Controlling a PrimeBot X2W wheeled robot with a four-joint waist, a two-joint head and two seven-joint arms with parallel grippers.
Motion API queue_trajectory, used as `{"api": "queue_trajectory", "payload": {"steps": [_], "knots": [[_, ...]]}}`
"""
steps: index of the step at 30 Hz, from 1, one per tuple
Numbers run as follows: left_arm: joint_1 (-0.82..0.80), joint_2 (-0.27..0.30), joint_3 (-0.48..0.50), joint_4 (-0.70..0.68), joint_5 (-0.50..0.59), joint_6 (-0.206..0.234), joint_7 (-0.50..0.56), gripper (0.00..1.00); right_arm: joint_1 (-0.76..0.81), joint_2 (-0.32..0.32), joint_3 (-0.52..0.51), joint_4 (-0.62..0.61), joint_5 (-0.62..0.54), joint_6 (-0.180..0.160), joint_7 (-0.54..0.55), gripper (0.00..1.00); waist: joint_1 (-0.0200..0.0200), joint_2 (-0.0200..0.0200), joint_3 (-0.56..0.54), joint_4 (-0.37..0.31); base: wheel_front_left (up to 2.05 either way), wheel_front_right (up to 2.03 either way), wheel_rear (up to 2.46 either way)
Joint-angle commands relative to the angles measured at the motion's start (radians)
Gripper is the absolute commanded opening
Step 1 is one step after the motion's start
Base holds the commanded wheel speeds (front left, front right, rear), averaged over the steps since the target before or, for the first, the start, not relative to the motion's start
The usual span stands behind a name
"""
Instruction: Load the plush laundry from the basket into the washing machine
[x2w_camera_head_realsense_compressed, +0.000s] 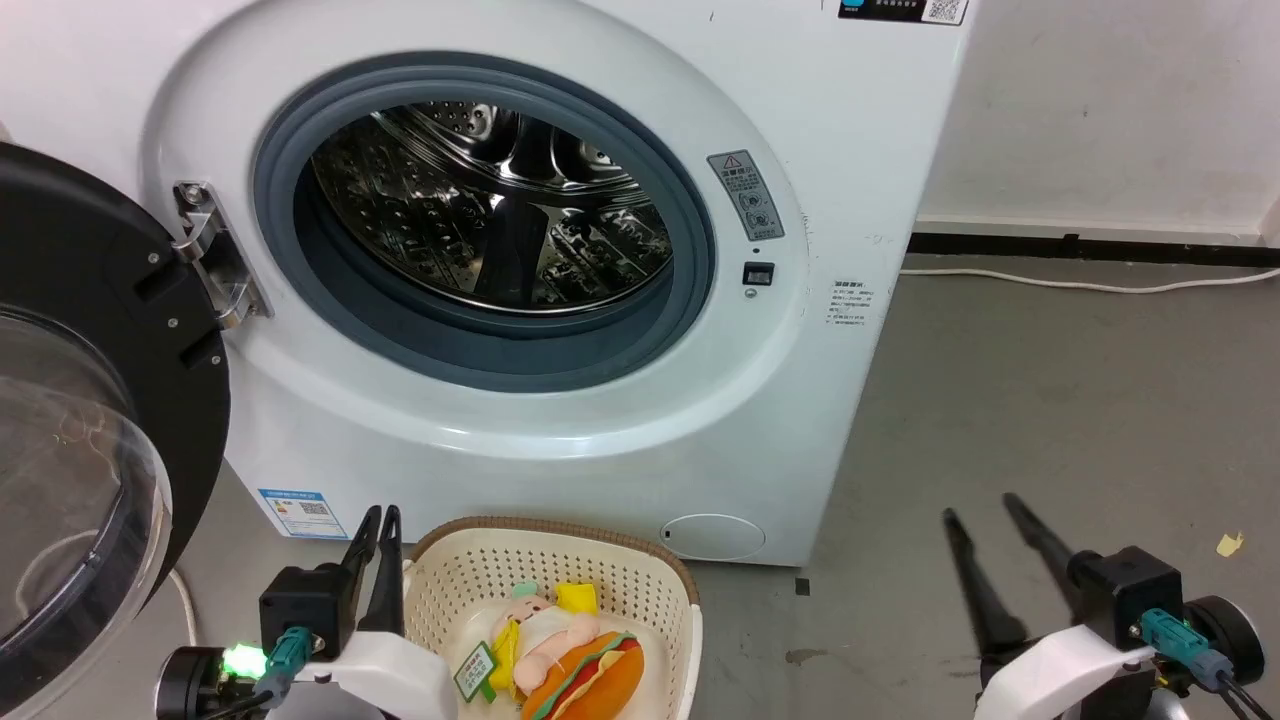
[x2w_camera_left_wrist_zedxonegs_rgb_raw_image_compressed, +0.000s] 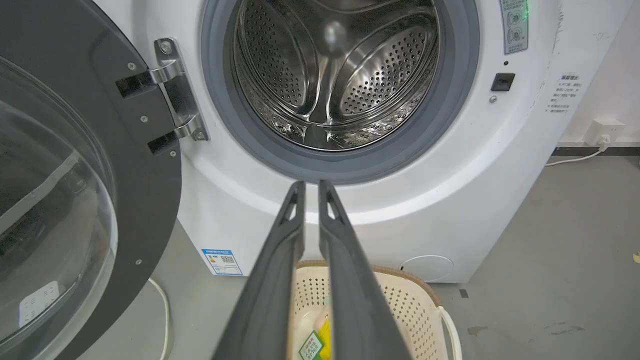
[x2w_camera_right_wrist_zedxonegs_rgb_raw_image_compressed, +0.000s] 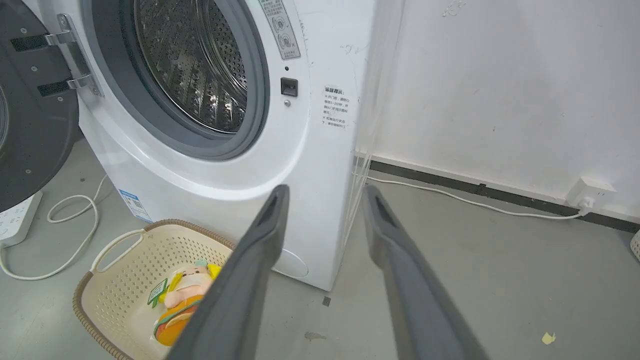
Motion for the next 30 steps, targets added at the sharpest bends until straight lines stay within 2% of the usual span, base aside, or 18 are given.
{"api": "queue_trajectory", "payload": {"steps": [1,17,30], "knots": [[0.0,0.0,0.0,0.0,0.0,0.0,0.0,1.0,0.0,0.0,0.0,0.0,0.0,0.0,0.0,1.0,0.0,-0.0001,0.0,0.0,0.0,0.0,0.0],[-0.013,0.0,-0.025,0.011,-0.005,0.0,-0.033,1.0,-0.009,0.0,-0.004,-0.009,0.032,0.0,-0.033,1.0,0.0,-0.0001,0.042,-0.016,0.0,0.0,0.0],[-0.079,0.012,-0.045,0.123,-0.013,-0.02,-0.059,1.0,-0.039,0.001,-0.009,-0.028,0.078,0.0,-0.061,1.0,0.0,-0.0001,0.144,-0.056,0.0,0.0,0.0]]}}
